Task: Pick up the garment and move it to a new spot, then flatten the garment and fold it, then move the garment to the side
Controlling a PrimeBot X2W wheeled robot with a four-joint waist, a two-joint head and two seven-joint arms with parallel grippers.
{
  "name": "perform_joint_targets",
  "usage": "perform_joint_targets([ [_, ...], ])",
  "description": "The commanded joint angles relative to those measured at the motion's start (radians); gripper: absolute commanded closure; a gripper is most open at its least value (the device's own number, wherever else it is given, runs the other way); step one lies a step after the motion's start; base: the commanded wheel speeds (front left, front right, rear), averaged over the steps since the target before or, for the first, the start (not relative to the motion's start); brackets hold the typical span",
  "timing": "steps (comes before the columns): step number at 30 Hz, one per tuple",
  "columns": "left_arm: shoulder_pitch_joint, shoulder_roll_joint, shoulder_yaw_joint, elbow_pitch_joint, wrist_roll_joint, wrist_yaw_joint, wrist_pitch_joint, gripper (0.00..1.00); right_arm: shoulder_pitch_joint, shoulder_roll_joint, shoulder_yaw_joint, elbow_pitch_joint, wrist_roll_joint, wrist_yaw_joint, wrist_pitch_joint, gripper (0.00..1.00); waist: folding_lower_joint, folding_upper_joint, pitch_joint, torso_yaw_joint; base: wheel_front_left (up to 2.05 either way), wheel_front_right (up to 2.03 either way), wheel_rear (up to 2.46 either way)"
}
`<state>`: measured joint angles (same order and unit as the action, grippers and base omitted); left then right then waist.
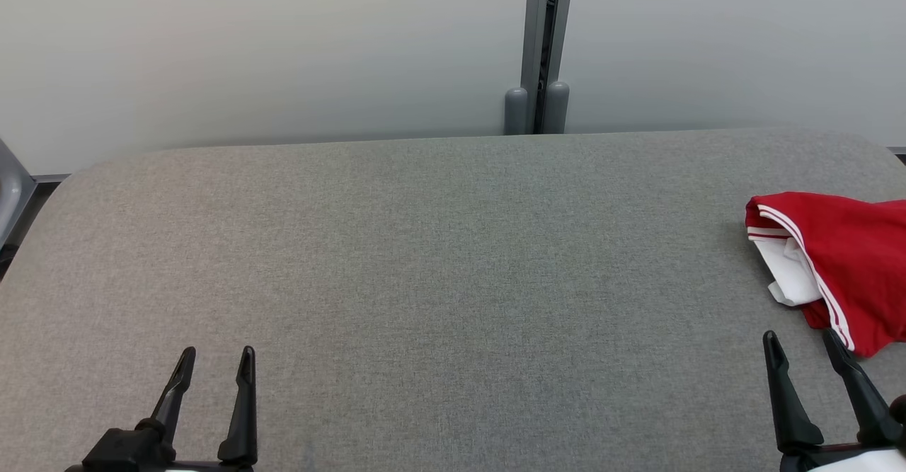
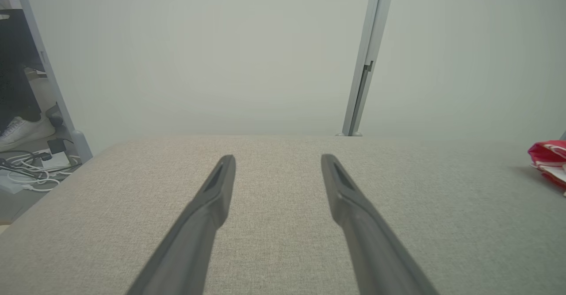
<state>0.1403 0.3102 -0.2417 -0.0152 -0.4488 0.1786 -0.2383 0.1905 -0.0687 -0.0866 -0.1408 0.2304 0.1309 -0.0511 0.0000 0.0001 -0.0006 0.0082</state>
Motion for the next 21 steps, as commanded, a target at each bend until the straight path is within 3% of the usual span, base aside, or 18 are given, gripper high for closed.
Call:
perform_joint_targets([
  [1,-0.001,0.007,0.001,0.003,-0.003,0.007,-0.005,0.00,0.007,-0.002,-0.003,-0.003,-0.004,0.000,0.004,0.00,0.0000,-0.0001,0.000,0.001,0.00,0.00,0.00],
  [21,-0.010,0.010,-0.007,0.015,-0.012,0.006,-0.004,0.00,0.005,0.003,0.003,-0.002,0.000,0.000,0.009,0.00,0.0000,-0.0001,-0.005,0.000,0.00,0.00,0.00],
])
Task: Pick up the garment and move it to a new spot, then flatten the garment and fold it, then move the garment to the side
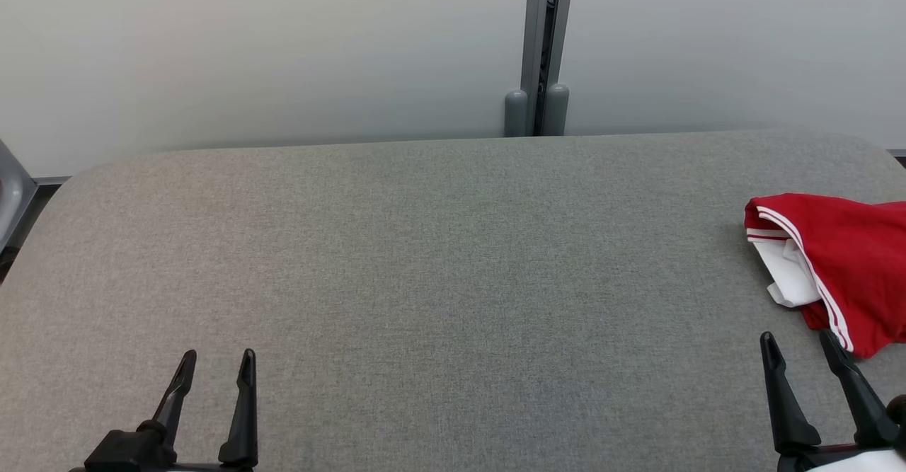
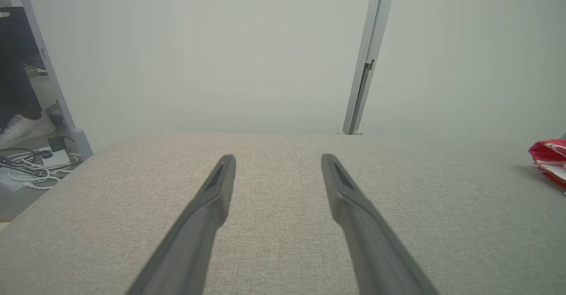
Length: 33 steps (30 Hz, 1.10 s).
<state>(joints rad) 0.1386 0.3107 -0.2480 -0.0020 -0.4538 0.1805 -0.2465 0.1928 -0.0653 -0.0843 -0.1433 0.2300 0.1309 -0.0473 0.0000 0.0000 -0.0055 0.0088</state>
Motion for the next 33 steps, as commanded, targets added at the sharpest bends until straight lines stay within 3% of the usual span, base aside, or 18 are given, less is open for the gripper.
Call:
perform_joint_targets([
  [1,-0.007,0.010,-0.002,0.002,-0.004,0.005,0.006,0.00,0.003,0.000,0.002,0.001,0.000,0.000,0.006,0.00,0.0000,0.0000,0.000,-0.001,0.00,0.00,0.00],
  [2,-0.007,0.011,-0.003,0.001,-0.003,0.006,0.005,0.00,0.004,0.000,0.002,0.000,0.000,0.000,0.004,0.00,0.0000,0.0000,-0.001,-0.001,0.00,0.00,0.00],
  [3,0.000,0.002,-0.003,0.002,-0.005,0.000,0.006,1.00,0.000,0.000,0.001,0.001,0.001,0.000,0.003,1.00,0.0000,0.0000,-0.001,-0.001,0.00,0.00,0.00],
  [33,-0.105,-0.088,0.087,0.118,-0.399,-0.106,0.098,1.00,-0.124,-0.005,-0.014,0.166,0.471,0.000,0.062,1.00,0.0000,0.0000,0.002,-0.002,0.00,0.00,0.00],
])
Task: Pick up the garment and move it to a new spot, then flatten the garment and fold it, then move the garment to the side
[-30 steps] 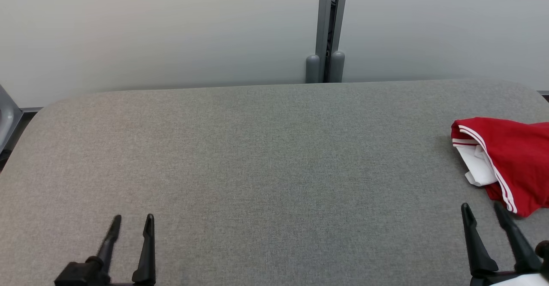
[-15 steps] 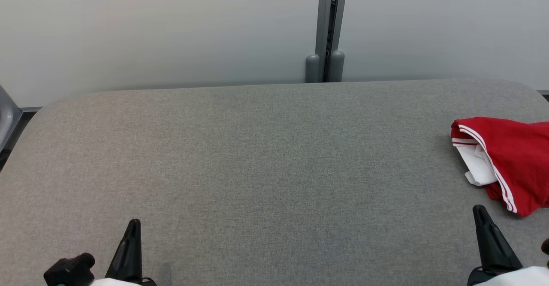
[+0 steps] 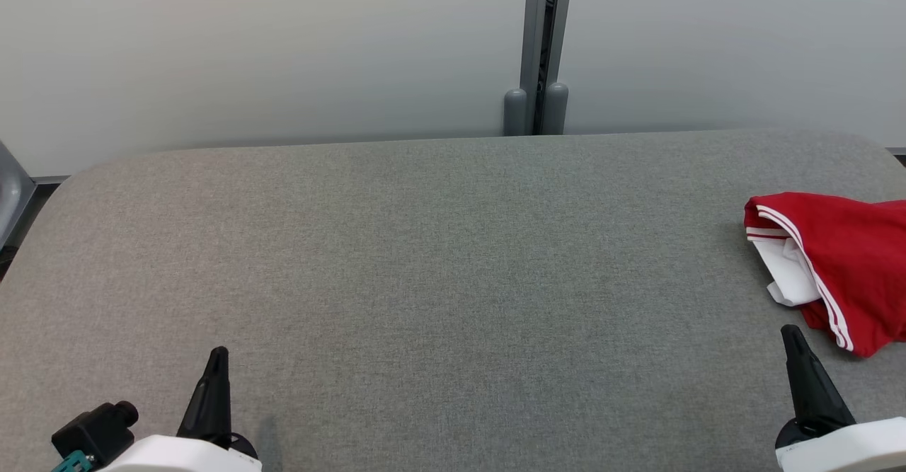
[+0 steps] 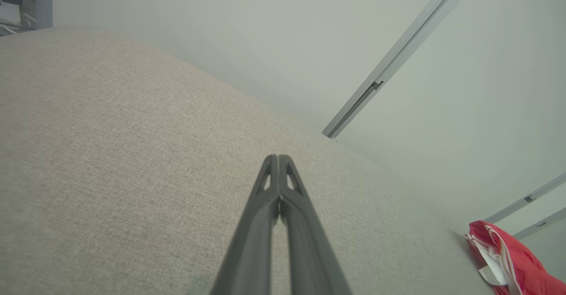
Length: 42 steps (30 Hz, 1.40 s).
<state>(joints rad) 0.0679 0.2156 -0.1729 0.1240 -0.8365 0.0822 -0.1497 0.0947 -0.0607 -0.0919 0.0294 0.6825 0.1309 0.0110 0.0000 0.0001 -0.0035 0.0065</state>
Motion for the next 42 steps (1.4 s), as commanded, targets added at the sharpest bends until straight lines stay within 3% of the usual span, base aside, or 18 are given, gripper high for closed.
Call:
perform_joint_targets([
  [1,-0.038,0.005,0.015,-0.006,-0.029,-0.011,0.004,1.00,-0.029,-0.010,-0.007,-0.002,0.033,0.000,0.006,1.00,0.0000,-0.0001,0.000,0.000,0.00,0.00,0.00],
  [20,-0.099,-0.042,0.075,0.046,-0.246,-0.069,0.059,1.00,-0.102,-0.011,-0.023,0.080,0.291,0.000,0.045,1.00,0.0000,-0.0001,0.002,-0.001,0.00,0.00,0.00],
  [42,-0.150,-0.083,0.128,0.092,-0.430,-0.122,0.108,1.00,-0.164,-0.009,-0.042,0.153,0.509,0.000,0.082,1.00,0.0000,-0.0001,0.004,-0.003,0.00,0.00,0.00],
])
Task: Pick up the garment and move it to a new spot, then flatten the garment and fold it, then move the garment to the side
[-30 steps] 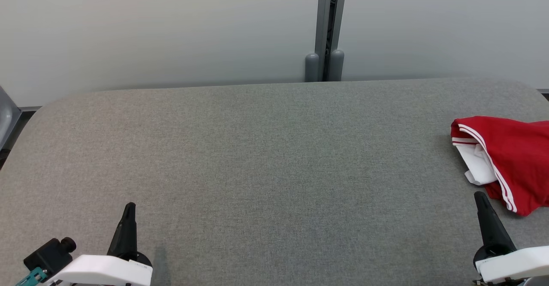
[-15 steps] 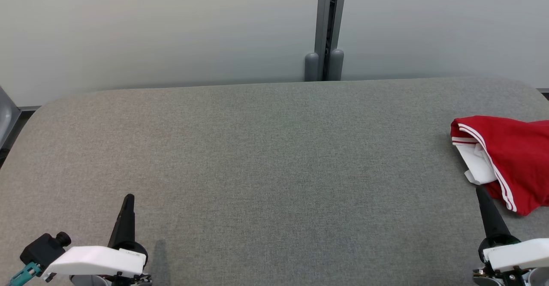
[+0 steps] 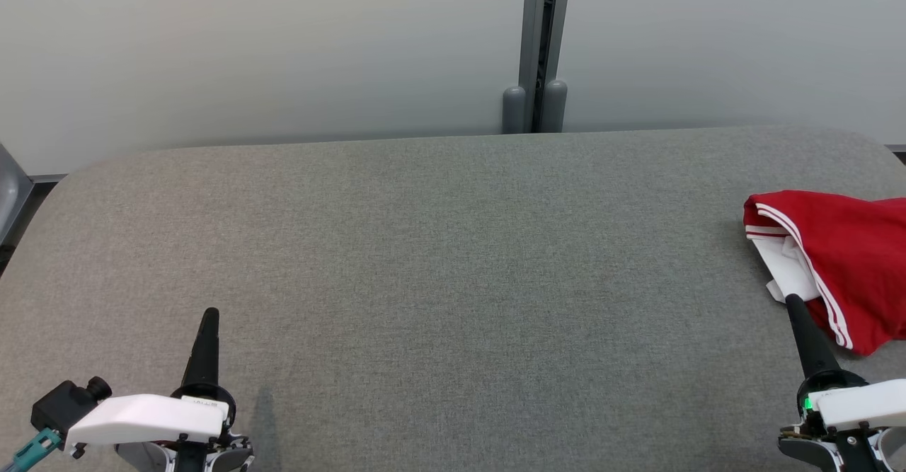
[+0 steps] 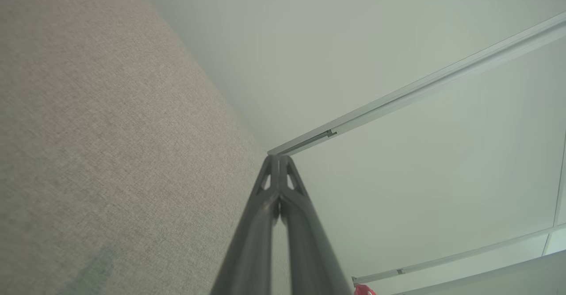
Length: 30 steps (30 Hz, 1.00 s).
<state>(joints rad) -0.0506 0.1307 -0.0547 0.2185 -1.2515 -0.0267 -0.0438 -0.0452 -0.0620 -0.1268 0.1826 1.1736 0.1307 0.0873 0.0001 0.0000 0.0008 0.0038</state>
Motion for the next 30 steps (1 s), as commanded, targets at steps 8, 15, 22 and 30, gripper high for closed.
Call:
perform_joint_targets([
  [8,-0.047,-0.011,0.028,0.012,-0.076,-0.029,0.019,1.00,-0.044,-0.006,-0.013,0.023,0.091,0.000,0.018,1.00,0.0000,0.0000,0.001,-0.001,0.00,0.00,0.00],
  [15,-0.059,-0.024,0.043,0.026,-0.126,-0.042,0.033,1.00,-0.061,-0.005,-0.018,0.043,0.149,0.000,0.029,1.00,0.0000,0.0000,0.002,-0.001,0.00,0.00,0.00],
  [22,-0.076,-0.034,0.057,0.037,-0.173,-0.055,0.045,1.00,-0.078,-0.004,-0.023,0.062,0.205,0.000,0.038,1.00,0.0000,0.0000,0.002,-0.001,0.00,0.00,0.00],
  [30,-0.088,-0.044,0.070,0.048,-0.219,-0.067,0.059,1.00,-0.092,-0.003,-0.029,0.079,0.258,0.000,0.048,1.00,0.0000,0.0000,0.003,-0.002,0.00,0.00,0.00],
])
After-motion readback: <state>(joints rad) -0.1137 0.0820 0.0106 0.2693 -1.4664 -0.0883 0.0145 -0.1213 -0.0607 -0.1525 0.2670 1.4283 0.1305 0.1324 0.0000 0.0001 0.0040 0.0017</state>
